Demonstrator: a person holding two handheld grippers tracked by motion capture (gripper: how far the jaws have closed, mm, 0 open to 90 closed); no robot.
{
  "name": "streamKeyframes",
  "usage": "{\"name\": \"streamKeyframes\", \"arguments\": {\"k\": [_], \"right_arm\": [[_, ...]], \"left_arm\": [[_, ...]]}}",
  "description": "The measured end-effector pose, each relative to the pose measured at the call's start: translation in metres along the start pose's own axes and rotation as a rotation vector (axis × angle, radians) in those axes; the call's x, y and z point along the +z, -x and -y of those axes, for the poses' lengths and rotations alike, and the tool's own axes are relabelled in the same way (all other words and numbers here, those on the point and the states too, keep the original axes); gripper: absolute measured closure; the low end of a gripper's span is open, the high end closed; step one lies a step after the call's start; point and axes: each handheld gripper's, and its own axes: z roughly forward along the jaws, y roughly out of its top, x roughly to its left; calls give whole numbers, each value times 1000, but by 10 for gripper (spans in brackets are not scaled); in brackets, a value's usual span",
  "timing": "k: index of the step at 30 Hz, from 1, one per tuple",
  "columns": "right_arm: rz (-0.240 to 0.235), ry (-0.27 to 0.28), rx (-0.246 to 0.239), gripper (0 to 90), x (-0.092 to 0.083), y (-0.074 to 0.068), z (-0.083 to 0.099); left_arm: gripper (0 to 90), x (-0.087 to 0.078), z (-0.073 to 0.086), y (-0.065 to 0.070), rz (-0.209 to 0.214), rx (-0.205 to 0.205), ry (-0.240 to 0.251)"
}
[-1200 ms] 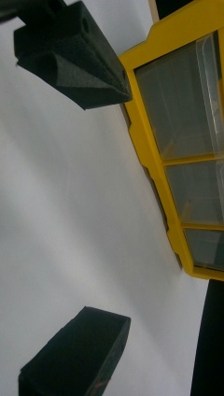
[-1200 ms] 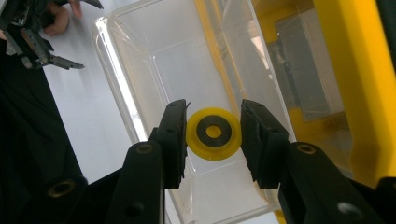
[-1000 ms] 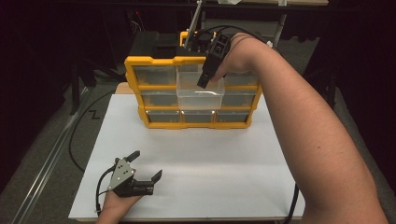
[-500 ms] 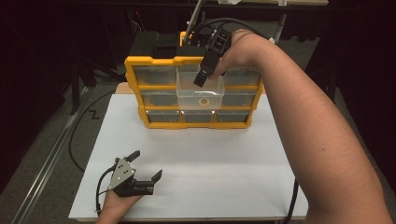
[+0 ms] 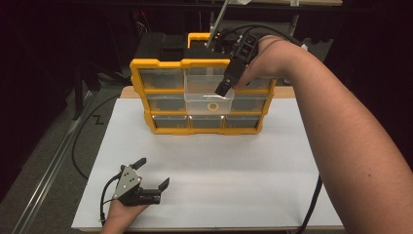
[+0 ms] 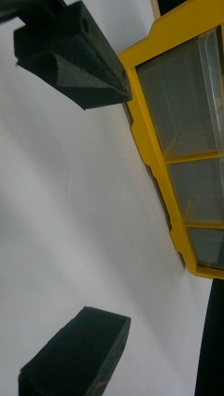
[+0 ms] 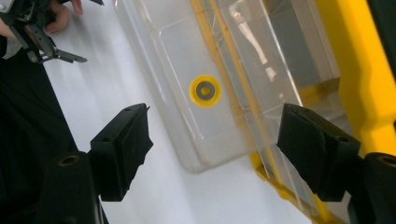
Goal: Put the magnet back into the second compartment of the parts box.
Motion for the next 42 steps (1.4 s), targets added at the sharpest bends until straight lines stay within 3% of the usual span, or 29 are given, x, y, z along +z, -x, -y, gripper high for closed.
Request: {"name": "streamKeyframes", "arguments": {"k": [8,21,42], "right_arm": [[6,-10,15,249,-4,-6,23],[6,-29,64,183,3,-15,75],[15,-4,137,135,12,-20,139]], "left_arm": [[2,0,0,0,-1,2,0],[2,1,0,0,-10,2,-3],[2,1,0,-1,-20,-2,-4]]}}
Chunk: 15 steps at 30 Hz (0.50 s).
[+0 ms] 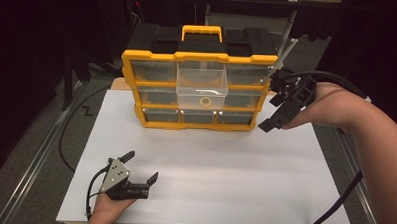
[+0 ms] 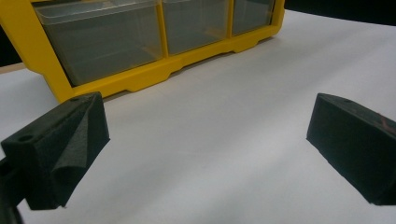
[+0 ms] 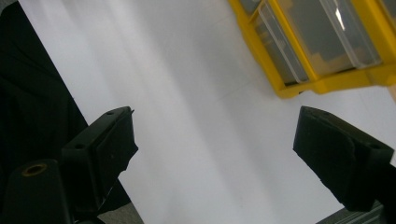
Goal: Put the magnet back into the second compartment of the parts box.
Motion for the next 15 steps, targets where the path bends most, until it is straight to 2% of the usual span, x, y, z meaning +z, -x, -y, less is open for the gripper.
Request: {"name": "streamKeyframes", "arguments": {"k": [6,13,15], "right_arm": [[0,0,21,117,7,2,15],[6,-11,37,34,22,3,25],[13,-20,35,3,32,3,27]], "left_arm": [[2,-1,0,-1,-5,-6,2],[2,-1,0,-2,-10,-8,5],[2,-1,0,-2,-10,-7,4]]}}
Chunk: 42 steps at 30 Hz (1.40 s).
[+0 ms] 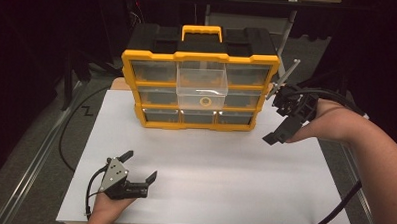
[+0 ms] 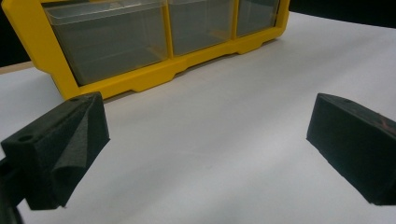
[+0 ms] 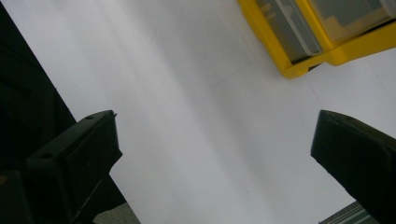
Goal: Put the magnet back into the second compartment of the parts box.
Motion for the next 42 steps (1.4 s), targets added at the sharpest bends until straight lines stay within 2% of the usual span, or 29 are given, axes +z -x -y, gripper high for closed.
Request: {"name": "streamKeyframes", "arguments": {"k": [6,14,17,25,31,42], "right_arm": [[6,-1,10,2,17,-1,2],[-3,1,6,2,39,-2,5],[-5,-15,6,2,54,-2,6],[-5,-55,18,2,82,-3,10],[-12,-65,34,2,100,-3,17],[-46,-95,45,2,145,-6,28]], "left_arm": [[2,-1,0,-1,-1,-8,8],[2,-1,0,-1,6,0,-9],[2,-1,0,-1,3,0,-10],[2,-1,0,-2,-1,-5,-14],[2,-1,0,-3,0,-8,-14],[2,-1,1,-3,5,-19,-23]]}}
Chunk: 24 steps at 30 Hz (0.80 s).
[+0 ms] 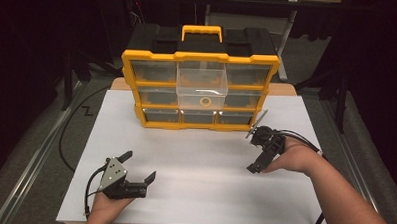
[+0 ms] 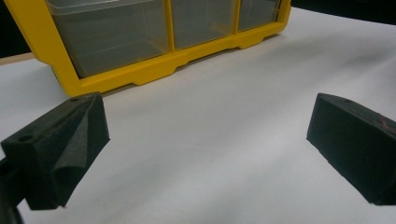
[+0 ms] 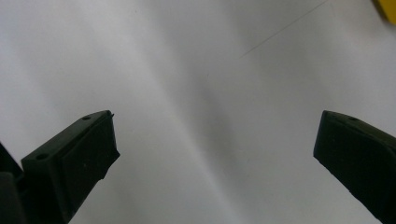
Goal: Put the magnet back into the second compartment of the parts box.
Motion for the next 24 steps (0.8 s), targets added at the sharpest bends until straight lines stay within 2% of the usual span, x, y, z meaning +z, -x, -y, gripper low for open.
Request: {"name": "streamKeyframes", "arguments": {"k": [6,7,9,11,13,16,21,22,23,24], "right_arm": [[4,-15,7,2,18,-1,2],[4,-20,10,2,27,-1,3],[1,-27,9,2,32,-1,4],[-7,-38,13,2,44,-2,6],[-10,-36,17,2,47,-2,6],[-8,-28,25,2,55,-2,6],[-3,6,28,2,57,-4,7],[-3,20,28,2,57,-5,8],[4,66,37,2,58,-6,11],[4,66,37,2,58,-6,11]], "left_arm": [[2,1,0,0,3,4,-11],[2,1,0,0,4,3,-16],[2,1,0,0,5,4,-19],[2,1,0,0,5,2,-18],[2,1,0,0,5,2,-19],[2,1,0,0,2,2,-16],[2,1,0,0,2,3,-21],[2,1,0,0,3,4,-25],[2,1,0,0,7,3,-27],[2,1,0,0,7,3,-27]]}}
